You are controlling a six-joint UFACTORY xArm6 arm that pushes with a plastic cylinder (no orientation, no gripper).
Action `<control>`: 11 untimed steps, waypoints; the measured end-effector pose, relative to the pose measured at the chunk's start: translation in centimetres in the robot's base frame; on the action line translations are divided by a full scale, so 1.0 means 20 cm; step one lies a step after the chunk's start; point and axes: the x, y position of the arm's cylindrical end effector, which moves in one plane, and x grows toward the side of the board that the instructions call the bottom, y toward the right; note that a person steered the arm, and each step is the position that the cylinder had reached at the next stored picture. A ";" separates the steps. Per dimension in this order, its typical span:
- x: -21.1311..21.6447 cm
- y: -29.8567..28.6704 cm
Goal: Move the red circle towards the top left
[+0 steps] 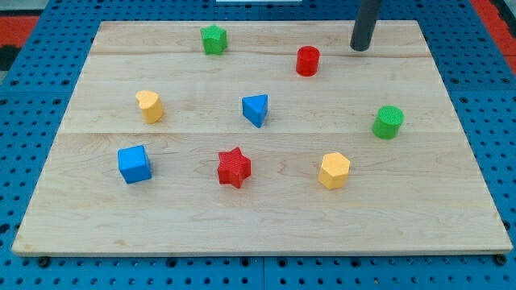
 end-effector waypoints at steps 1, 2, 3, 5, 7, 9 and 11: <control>0.04 -0.05; 0.10 -0.07; 0.14 -0.13; 0.19 -0.47; 0.19 -0.91; 0.23 -1.24; 0.23 -1.62</control>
